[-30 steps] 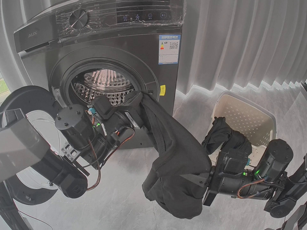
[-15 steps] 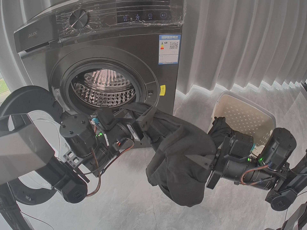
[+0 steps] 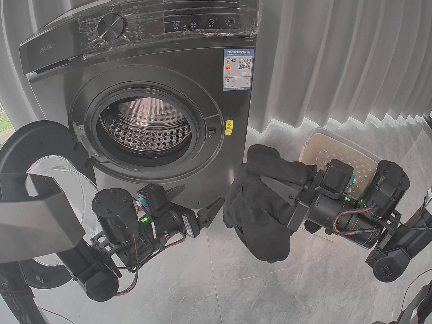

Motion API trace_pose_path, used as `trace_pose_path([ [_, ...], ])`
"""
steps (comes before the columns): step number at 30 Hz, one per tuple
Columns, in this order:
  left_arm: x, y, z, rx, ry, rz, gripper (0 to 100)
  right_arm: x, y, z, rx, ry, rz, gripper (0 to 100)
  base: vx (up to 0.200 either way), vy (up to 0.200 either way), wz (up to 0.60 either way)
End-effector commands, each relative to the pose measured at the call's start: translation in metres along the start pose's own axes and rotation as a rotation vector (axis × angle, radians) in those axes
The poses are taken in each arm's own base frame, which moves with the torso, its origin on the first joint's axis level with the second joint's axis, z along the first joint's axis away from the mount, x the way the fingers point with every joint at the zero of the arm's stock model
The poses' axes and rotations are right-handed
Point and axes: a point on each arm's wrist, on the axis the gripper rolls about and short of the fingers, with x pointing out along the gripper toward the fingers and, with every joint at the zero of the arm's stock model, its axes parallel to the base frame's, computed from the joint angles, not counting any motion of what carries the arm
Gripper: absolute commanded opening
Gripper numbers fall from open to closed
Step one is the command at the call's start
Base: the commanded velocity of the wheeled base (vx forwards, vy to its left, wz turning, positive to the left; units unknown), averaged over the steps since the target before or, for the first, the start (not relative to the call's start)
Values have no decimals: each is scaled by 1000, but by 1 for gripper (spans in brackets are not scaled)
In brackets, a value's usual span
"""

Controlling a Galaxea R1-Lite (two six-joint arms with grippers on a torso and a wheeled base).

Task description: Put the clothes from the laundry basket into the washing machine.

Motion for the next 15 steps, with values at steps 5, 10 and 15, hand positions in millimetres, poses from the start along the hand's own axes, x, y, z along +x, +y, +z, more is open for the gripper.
trace_pose_path([
  [5,-5,-1,-4,2,26,-3,100,6,-1,-8,10,20,-2,0,0,0,0],
  [10,-18,-6,-16,58,102,-92,100,7,1,-6,33,-1,5,0,0,0,0],
  [15,-27,-7,-17,114,127,-151,100,9,9,-7,45,1,29,0,0,0,0],
])
